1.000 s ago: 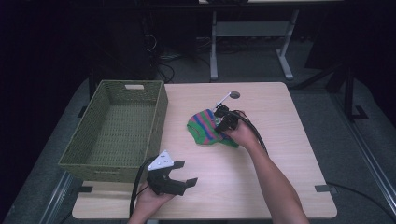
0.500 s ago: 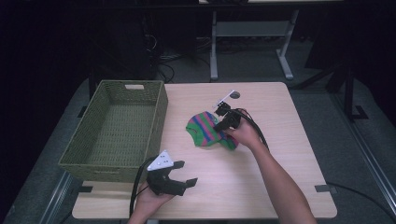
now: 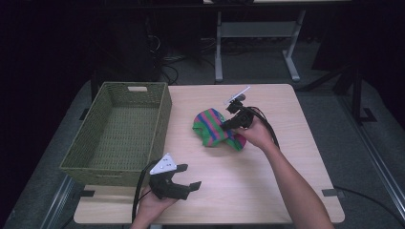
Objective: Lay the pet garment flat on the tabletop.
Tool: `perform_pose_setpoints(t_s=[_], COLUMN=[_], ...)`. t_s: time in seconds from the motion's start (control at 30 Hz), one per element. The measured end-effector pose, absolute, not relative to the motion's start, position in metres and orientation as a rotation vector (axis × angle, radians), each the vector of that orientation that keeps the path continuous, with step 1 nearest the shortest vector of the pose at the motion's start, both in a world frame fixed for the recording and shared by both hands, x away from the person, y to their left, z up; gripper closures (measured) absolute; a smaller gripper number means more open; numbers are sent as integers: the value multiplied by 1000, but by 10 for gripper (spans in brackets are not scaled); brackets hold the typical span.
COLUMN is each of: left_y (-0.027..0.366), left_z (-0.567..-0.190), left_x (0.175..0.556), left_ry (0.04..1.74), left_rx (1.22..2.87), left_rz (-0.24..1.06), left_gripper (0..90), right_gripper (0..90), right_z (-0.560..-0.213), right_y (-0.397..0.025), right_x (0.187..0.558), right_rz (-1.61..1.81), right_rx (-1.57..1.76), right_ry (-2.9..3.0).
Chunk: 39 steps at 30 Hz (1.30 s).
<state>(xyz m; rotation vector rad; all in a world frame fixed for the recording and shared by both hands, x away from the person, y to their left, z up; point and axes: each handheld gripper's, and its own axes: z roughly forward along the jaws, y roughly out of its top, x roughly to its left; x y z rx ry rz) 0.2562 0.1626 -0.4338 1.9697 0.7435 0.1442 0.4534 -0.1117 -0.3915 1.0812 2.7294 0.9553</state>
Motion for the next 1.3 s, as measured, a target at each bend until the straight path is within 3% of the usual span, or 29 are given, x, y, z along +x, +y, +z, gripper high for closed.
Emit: perform_pose_setpoints(t_s=[0.9, 1.3], left_y=[167, 168], left_z=[-429, -427], left_x=[251, 246], left_ry=[737, 734], left_rx=[1949, 1932], left_rz=[172, 184], left_gripper=[171, 171], right_gripper=[797, 796], right_z=[-347, -351], right_y=[-143, -161], right_x=[386, 344], right_rz=[1080, 1140], right_rx=[937, 895], right_ry=[2724, 2737])
